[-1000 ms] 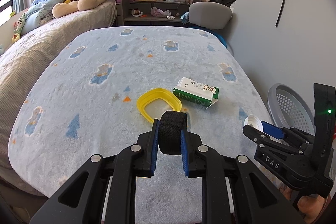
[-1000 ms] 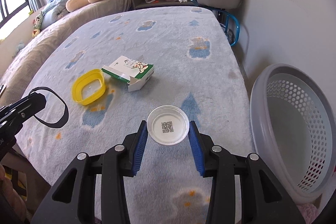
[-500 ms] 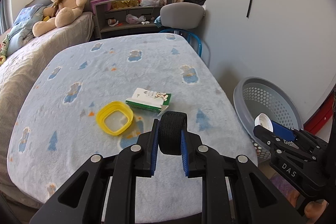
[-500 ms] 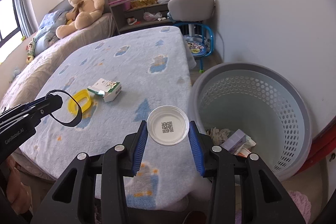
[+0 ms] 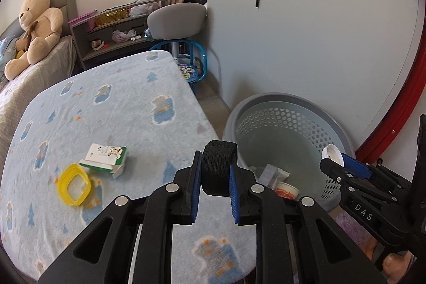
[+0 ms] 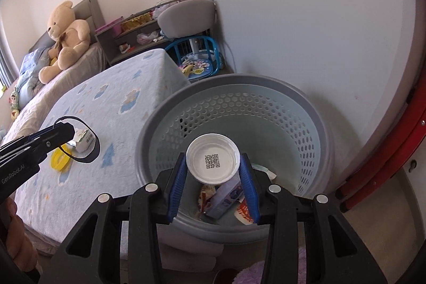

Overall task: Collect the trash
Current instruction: 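Carry the tape roll and lid over the basket and open both grippers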

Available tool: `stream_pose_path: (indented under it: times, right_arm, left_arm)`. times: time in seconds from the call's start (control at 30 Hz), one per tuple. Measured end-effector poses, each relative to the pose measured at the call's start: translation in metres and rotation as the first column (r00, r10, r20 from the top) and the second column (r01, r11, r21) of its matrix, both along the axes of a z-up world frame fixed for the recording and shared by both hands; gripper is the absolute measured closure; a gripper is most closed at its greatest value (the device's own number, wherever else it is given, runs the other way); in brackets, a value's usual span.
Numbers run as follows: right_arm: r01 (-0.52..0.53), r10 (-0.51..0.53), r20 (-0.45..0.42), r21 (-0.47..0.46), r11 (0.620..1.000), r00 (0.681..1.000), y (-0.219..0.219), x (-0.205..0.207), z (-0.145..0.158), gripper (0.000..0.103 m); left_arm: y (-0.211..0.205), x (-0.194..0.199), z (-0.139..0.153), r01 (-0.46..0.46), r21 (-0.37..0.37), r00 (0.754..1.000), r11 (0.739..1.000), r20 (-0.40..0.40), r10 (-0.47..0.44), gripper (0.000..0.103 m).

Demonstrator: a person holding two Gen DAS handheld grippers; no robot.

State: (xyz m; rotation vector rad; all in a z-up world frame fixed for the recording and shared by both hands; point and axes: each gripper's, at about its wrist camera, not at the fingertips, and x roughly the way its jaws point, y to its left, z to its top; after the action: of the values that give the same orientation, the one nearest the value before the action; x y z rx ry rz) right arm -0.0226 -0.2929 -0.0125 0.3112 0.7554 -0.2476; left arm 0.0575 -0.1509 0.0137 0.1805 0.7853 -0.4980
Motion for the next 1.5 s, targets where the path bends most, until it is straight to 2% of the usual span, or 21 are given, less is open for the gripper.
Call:
stream_pose_path:
  times: [0.27, 0.47, 0.83, 1.1, 1.2, 1.23, 1.27, 1.33, 1.5]
  right_arm:
    - [0.053, -0.052, -0.012, 0.019, 0.998, 0.999, -0.037, 0.003, -0.013, 0.064]
    - [0.081, -0.081, -0.004, 0.041, 0.996, 0.997, -0.055, 0.006, -0.019, 0.064]
    - [0.092, -0.090, -0.024, 0.071, 0.993, 0.996, -0.068, 0.012, -0.030, 0.064]
    - [0.090, -0.089, -0.022, 0.077, 0.993, 0.996, -0.069, 0.014, -0.030, 0.063]
    - [0.096, -0.095, -0.014, 0.076, 0.993, 0.995, -0.068, 0.012, -0.029, 0.063]
    - [0.095, -0.095, -0.011, 0.076, 0.993, 0.995, -0.067, 0.012, -0.028, 0.061]
    - [0.095, -0.095, -0.009, 0.073, 0.993, 0.995, -0.066, 0.012, -0.028, 0.059]
    - [0.097, -0.097, -0.003, 0.063, 0.993, 0.995, -0.065, 0.011, -0.026, 0.050]
    - [0.100, -0.101, 0.008, 0.063, 0.993, 0.995, -0.067, 0.010, -0.026, 0.044]
  left_arm:
    - [-0.056, 0.008, -0.016, 0.090, 0.020, 0.996, 0.996, -0.017, -0.090, 0.085]
    - [-0.081, 0.017, -0.028, 0.116, 0.041, 0.993, 0.992, -0.035, -0.115, 0.085]
    - [-0.103, 0.024, -0.042, 0.133, 0.070, 0.990, 0.989, -0.056, -0.130, 0.085]
    - [-0.106, 0.022, -0.040, 0.133, 0.069, 0.990, 0.989, -0.047, -0.130, 0.084]
    - [-0.104, 0.021, -0.039, 0.125, 0.067, 0.992, 0.990, -0.041, -0.123, 0.076]
    - [-0.104, 0.021, -0.038, 0.121, 0.067, 0.992, 0.990, -0.037, -0.119, 0.069]
    - [-0.103, 0.020, -0.037, 0.116, 0.065, 0.993, 0.991, -0.033, -0.114, 0.062]
    - [-0.101, 0.020, -0.035, 0.109, 0.060, 0.994, 0.992, -0.025, -0.108, 0.054]
    - [-0.098, 0.019, -0.032, 0.099, 0.061, 0.995, 0.993, -0.016, -0.099, 0.050]
